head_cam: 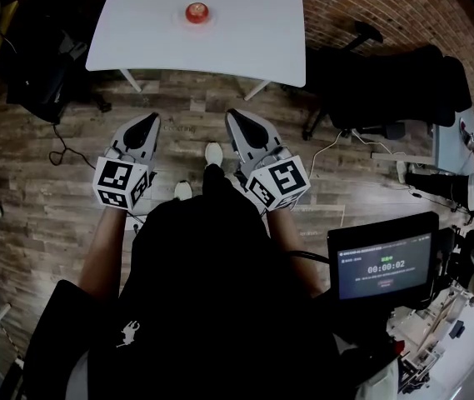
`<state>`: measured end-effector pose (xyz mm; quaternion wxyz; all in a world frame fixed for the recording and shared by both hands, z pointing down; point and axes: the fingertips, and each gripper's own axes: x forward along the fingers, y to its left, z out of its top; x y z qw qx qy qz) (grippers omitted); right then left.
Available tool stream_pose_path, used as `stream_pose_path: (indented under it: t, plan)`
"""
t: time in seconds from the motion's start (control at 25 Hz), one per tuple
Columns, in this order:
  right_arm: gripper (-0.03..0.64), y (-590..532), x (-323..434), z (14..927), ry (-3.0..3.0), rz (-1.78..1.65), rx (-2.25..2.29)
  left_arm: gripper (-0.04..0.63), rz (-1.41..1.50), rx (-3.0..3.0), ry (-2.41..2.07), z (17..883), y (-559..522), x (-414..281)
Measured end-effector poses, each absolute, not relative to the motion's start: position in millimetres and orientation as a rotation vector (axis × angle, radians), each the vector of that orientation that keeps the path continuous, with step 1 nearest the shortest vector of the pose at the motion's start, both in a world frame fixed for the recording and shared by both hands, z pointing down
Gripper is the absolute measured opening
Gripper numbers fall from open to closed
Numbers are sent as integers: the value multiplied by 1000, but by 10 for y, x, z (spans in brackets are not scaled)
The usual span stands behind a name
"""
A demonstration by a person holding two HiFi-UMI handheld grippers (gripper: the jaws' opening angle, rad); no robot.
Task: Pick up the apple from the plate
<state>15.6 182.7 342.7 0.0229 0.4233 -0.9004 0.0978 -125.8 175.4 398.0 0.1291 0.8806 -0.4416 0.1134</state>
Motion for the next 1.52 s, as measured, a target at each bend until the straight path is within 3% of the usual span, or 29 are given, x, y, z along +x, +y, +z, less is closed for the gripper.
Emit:
stream_pose_path:
  t: [0.4,1.52]
  plan:
    - [5,965,483,3341,-2840,303,1216,6,341,2590,-1354,3788,893,-805]
    - [5,-156,1034,3538,-2914,367,924,6,360,2455,-1522,3859,-9,-179]
